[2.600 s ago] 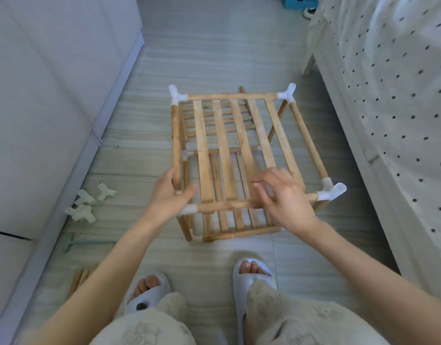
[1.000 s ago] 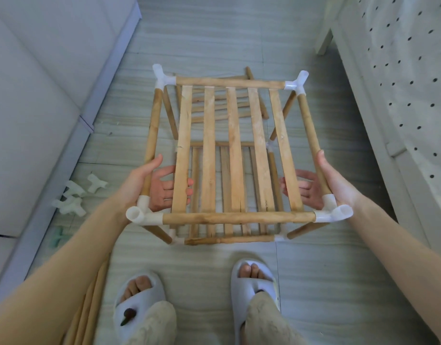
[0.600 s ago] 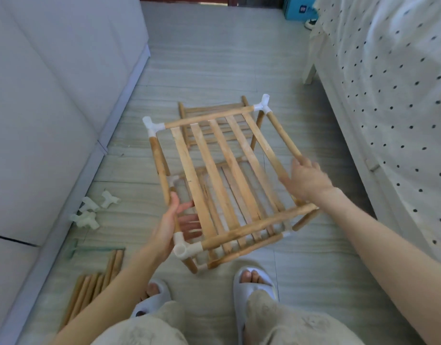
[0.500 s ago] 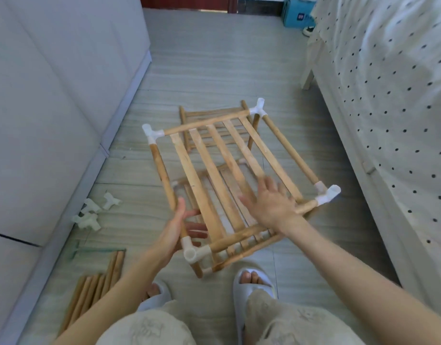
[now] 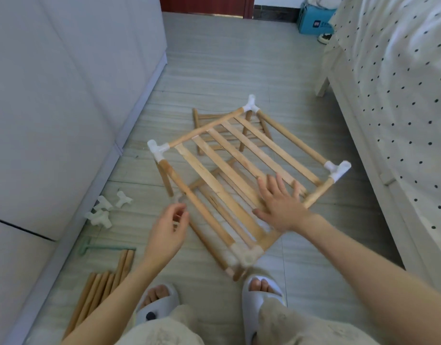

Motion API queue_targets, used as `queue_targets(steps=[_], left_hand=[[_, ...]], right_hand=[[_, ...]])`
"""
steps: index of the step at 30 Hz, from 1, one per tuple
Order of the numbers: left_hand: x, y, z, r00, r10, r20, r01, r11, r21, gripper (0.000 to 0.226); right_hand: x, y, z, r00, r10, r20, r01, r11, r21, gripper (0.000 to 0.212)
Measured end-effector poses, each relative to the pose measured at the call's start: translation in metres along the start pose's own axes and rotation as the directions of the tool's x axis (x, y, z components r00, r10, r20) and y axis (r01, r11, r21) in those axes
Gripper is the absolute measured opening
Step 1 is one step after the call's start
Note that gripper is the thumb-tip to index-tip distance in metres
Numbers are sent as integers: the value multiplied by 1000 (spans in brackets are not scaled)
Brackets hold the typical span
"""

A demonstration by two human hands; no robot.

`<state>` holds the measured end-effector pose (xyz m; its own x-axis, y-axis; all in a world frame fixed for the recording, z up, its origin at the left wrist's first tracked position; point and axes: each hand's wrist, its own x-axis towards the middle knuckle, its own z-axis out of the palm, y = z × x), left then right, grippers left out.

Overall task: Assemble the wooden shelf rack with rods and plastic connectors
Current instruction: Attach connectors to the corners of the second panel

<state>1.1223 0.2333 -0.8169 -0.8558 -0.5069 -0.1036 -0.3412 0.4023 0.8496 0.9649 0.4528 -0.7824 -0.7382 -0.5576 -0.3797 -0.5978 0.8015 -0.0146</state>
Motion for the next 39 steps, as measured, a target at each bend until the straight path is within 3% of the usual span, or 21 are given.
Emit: queue_targets(steps=[1, 3, 6, 8, 11, 16, 18, 21, 23, 25, 28, 32, 35, 39], left_hand=[[1, 0, -7, 985, 165, -56, -156, 978, 139, 19], [6, 4, -19, 896, 441, -50, -391, 839, 379, 23], [21, 21, -32, 737, 652, 177, -619, 548, 562, 34], [34, 37, -34, 721, 621, 307, -659, 478, 581, 44], [59, 51, -33, 774, 507, 380, -625, 512, 589, 55], [94, 63, -13, 819, 365, 442, -569, 421, 706, 77], [93, 64, 0, 834, 378, 403, -546, 450, 707, 73], [82, 59, 8, 846, 452, 284, -511, 532, 675, 61], [71, 54, 9, 851, 468, 237, -489, 543, 683, 56], [63, 50, 11, 864, 414, 285, -483, 527, 699, 60], [62, 48, 9, 862, 342, 376, -505, 494, 708, 71], [69, 48, 12, 851, 361, 382, -520, 476, 710, 75], [66, 49, 17, 868, 379, 321, -479, 469, 743, 65], [67, 52, 22, 879, 389, 275, -449, 482, 753, 56]], right_hand=[[2, 11, -5, 998, -41, 46, 42, 999, -26, 74], [7, 24, -13, 985, -90, 148, 100, 993, -63, 71], [16, 28, -21, 969, -112, 219, 126, 991, -50, 72], [22, 29, -27, 969, -122, 216, 137, 989, -54, 72], [29, 35, -36, 963, -133, 234, 151, 987, -62, 73], [36, 57, -47, 965, -110, 240, 150, 976, -158, 69], [34, 58, -48, 983, -60, 176, 79, 991, -104, 65], [18, 36, -36, 982, 12, -188, 35, 970, 242, 48], [-2, 7, -18, 893, 58, -446, 81, 955, 287, 30], [-18, -21, -1, 834, 78, -547, 73, 966, 249, 36], [-29, -34, 12, 850, 145, -506, -49, 979, 198, 56], [-35, -13, 13, 888, 295, -353, -258, 955, 148, 81], [-29, -7, 15, 892, 281, -355, -270, 959, 81, 88], [-20, -3, 13, 853, 306, -423, -274, 952, 137, 85]])
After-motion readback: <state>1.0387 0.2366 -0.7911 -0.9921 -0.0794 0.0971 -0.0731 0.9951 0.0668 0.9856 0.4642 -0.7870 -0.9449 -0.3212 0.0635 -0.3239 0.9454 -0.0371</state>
